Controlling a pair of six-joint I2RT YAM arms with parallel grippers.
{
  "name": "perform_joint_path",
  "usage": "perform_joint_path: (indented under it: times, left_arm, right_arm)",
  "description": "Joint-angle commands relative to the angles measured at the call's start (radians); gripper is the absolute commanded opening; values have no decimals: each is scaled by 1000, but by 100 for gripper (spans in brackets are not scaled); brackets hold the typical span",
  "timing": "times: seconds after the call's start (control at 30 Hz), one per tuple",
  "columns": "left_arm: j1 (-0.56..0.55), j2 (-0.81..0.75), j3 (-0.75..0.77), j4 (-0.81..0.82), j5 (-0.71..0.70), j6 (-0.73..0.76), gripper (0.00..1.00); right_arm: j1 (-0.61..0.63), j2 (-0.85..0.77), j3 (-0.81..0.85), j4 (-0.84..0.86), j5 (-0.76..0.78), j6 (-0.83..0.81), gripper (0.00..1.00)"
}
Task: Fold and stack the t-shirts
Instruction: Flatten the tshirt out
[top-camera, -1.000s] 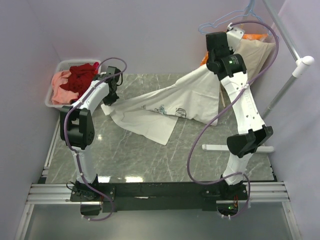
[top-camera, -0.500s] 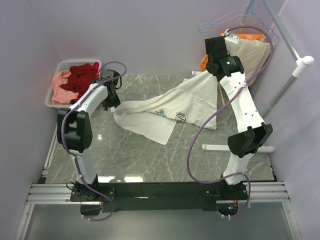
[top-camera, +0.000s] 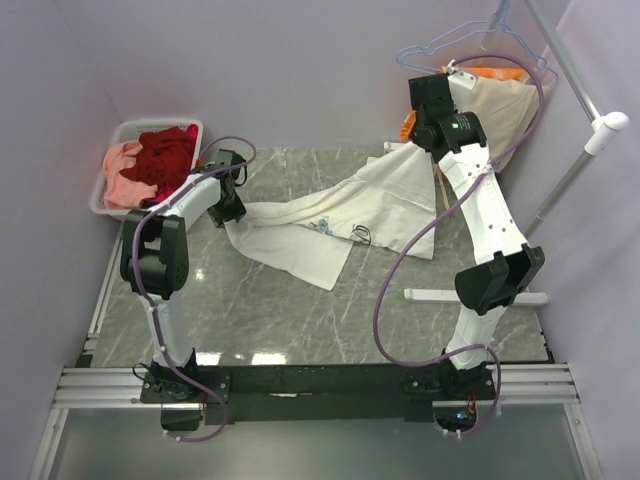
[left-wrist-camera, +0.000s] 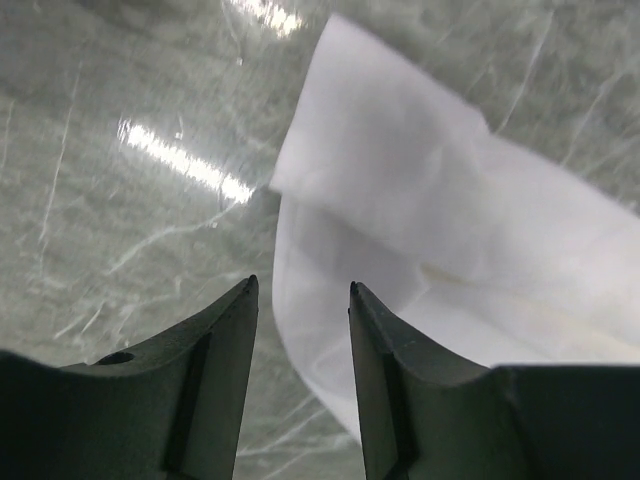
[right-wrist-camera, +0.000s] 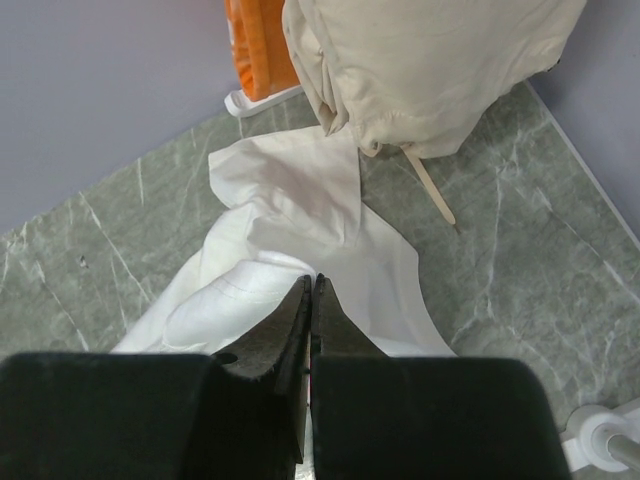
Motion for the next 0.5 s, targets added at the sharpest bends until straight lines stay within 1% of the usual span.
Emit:
perform_joint_path:
  times: [0.0,0.3,0.47]
  left_arm:
    - [6,52,74,29,-63,-40,47]
    - [14,123,126,2,-153,-93,48]
    - [20,138,108,40,-137,-88,48]
  right_arm:
    - [-6,-3,-22,14,7,6,0]
    - [-7,19,-19,9,-4,-6,0]
    - [-12,33,-11,5,-12,-8,0]
